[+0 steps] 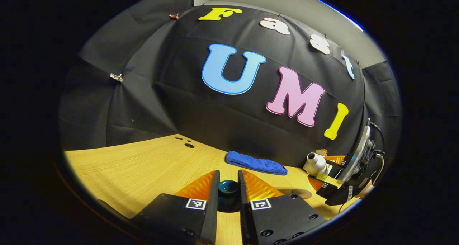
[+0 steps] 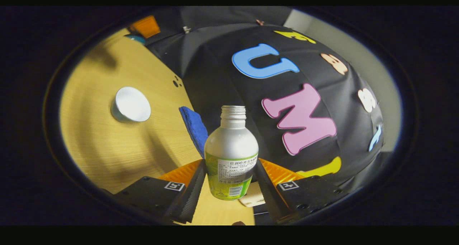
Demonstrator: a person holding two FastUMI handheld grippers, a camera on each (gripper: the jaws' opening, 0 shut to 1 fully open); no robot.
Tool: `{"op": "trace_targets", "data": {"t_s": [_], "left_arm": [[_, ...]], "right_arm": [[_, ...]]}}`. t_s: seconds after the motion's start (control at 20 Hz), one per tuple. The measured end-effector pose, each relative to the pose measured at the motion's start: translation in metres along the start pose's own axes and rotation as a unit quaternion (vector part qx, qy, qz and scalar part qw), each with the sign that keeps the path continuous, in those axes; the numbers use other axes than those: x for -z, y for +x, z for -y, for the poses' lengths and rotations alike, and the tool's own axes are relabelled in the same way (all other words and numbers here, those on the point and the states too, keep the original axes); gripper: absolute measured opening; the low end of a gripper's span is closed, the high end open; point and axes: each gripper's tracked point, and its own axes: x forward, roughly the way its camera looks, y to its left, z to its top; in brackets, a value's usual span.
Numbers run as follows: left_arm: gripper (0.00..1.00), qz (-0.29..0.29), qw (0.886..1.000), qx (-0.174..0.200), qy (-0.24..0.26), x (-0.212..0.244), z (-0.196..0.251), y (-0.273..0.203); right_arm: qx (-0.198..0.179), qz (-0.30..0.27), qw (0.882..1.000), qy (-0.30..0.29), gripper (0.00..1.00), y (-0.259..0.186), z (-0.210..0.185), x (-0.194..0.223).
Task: Open the teacup lid with one hand, grasp the water bottle and pour water into the teacup with the other hand; after pouring, place the water bottle on the coaster and then close the teacup lid.
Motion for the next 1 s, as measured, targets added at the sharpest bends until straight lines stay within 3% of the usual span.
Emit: {"op": "trace_targets", "data": {"t_s": [0.1, 0.35, 1.0], "left_arm": [[0.30, -0.005, 1.000, 0.002, -0.009, 0.002, -0.002, 0.000], [0.30, -0.007, 1.000, 0.005, -0.017, 0.004, -0.004, -0.001], [0.30, -0.013, 1.000, 0.007, -0.020, 0.007, 0.000, 0.000]], "right_arm": [[0.001, 0.006, 0.999, -0.054, 0.75, 0.003, -0.006, -0.005], [-0.016, 0.013, 0.987, -0.160, 0.79, 0.009, -0.032, -0.013], [-0.040, 0.024, 0.963, -0.264, 0.79, 0.016, -0.056, -0.017]]}}
